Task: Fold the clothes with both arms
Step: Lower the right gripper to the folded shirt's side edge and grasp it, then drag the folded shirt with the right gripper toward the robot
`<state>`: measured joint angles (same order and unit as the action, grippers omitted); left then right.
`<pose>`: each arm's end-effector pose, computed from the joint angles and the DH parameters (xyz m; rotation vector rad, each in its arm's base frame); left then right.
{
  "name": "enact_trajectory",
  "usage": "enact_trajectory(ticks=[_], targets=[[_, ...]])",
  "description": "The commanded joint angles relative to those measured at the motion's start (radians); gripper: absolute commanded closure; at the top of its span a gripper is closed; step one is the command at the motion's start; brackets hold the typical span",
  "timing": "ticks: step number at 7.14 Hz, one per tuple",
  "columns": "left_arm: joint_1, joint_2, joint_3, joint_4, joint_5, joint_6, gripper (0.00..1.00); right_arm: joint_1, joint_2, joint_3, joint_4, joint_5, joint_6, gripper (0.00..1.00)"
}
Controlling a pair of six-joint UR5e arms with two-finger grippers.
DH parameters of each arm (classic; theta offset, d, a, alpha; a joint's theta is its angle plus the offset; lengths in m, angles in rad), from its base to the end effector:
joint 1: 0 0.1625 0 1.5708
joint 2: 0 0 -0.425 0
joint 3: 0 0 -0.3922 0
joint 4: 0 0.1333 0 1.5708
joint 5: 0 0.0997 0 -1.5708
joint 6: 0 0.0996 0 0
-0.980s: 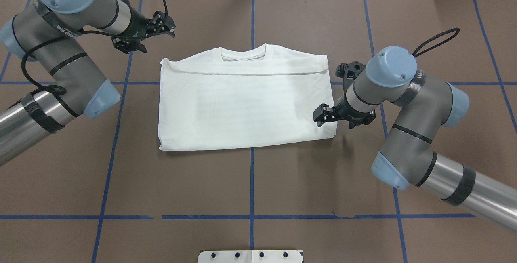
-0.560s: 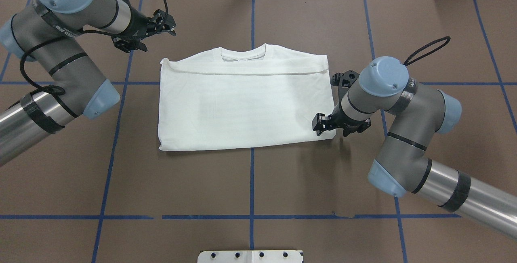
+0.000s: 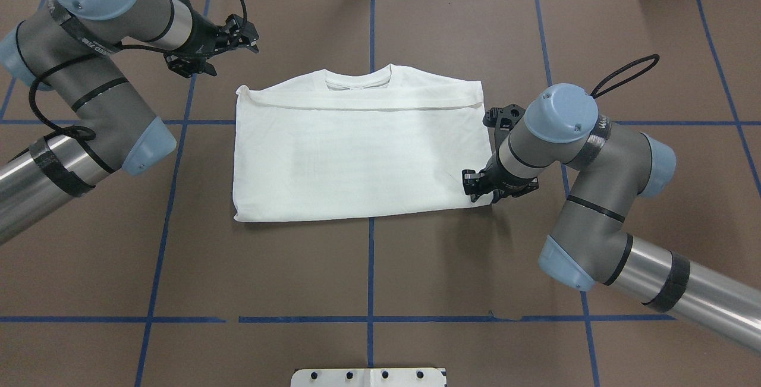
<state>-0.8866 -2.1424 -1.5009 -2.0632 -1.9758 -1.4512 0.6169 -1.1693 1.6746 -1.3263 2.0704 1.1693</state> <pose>0.3726 -0.6057 0.2977 0.1490 1.0474 -0.4941 -0.4740 -0.4411 0.3599 -0.0576 -0.8713 0.0143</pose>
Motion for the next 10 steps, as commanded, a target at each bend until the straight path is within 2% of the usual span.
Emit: enact_trajectory(ticks=[1, 2, 5, 6, 8, 9, 10], targets=[[0.000, -0.001, 0.001, 0.000, 0.000, 0.000, 0.02, 0.012, -0.007, 0.014, -0.001, 0.005, 0.006, 1.00], [0.000, -0.002, -0.001, 0.000, 0.000, 0.000, 0.02, 0.032, -0.036, 0.046, -0.001, 0.010, 0.003, 1.00], [0.000, -0.001, -0.012, 0.000, 0.002, 0.000, 0.02, 0.030, -0.295, 0.282, -0.002, 0.000, 0.010, 1.00], [0.000, 0.001, -0.016, 0.000, 0.002, 0.000, 0.02, 0.003, -0.364, 0.336, -0.002, 0.019, 0.063, 1.00], [0.005, -0.002, -0.025, 0.005, 0.038, 0.000, 0.02, -0.150, -0.461, 0.426, -0.002, 0.086, 0.078, 1.00], [0.006, 0.010, -0.050, 0.006, 0.040, -0.009, 0.02, -0.257, -0.518, 0.482, -0.002, 0.091, 0.099, 1.00], [0.008, 0.034, -0.088, 0.008, 0.040, -0.015, 0.02, -0.358, -0.524, 0.510, -0.002, 0.097, 0.163, 1.00]])
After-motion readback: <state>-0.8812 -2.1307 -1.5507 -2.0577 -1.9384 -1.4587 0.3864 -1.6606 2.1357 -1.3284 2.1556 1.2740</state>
